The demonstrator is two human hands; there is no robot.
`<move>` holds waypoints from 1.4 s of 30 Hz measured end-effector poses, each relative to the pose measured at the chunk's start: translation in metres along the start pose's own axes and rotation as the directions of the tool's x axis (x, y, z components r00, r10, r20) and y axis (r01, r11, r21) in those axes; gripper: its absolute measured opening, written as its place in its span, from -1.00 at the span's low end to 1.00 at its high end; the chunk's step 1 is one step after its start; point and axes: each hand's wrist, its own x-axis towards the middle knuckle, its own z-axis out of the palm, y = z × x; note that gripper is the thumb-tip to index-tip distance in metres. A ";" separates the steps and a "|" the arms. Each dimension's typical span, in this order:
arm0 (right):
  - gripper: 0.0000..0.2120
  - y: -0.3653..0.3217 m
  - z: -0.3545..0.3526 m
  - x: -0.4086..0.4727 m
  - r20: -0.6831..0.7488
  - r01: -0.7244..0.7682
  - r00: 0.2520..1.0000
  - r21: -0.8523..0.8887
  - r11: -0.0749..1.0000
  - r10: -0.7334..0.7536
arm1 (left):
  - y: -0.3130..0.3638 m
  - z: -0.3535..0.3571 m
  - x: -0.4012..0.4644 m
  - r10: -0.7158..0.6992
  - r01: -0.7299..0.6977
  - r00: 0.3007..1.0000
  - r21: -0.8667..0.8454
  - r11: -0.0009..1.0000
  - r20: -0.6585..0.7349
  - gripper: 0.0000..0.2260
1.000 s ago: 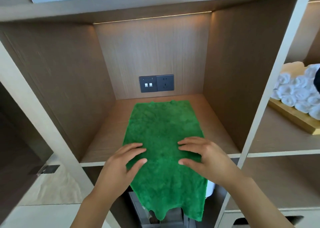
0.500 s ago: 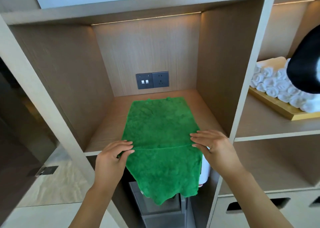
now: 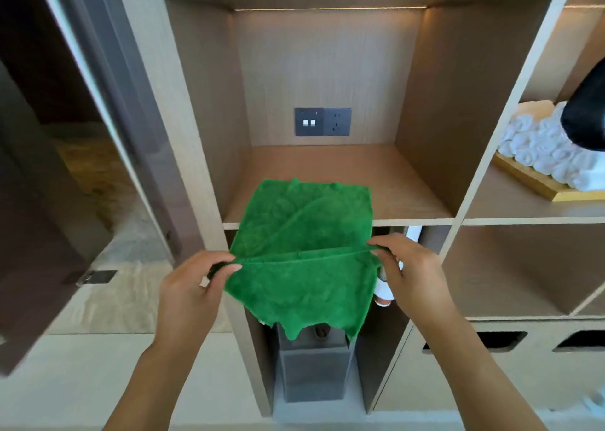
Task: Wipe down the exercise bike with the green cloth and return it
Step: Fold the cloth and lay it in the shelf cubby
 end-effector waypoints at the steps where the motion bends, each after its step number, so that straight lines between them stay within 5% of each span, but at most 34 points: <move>1: -0.81 -0.010 0.001 -0.006 -0.004 0.010 1.000 0.011 1.000 -0.010 | 0.000 -0.012 -0.007 0.000 0.000 1.000 -0.001 1.000 -0.005 -0.91; 14: -0.79 -0.057 -0.017 -0.049 -0.107 -0.035 0.994 0.020 0.999 0.037 | 0.016 -0.071 -0.028 0.129 -0.130 0.991 0.024 0.991 0.024 -0.87; 29: -0.78 0.028 -0.029 0.033 -0.154 0.019 0.988 -0.041 0.999 -0.025 | 0.016 0.035 0.075 0.156 -0.155 0.986 -0.018 0.988 0.053 -0.82; 42: -0.78 0.122 0.013 0.170 0.070 -0.117 0.991 -0.023 0.993 0.118 | 0.003 0.137 0.172 0.066 -0.070 0.994 0.049 0.996 0.085 -0.74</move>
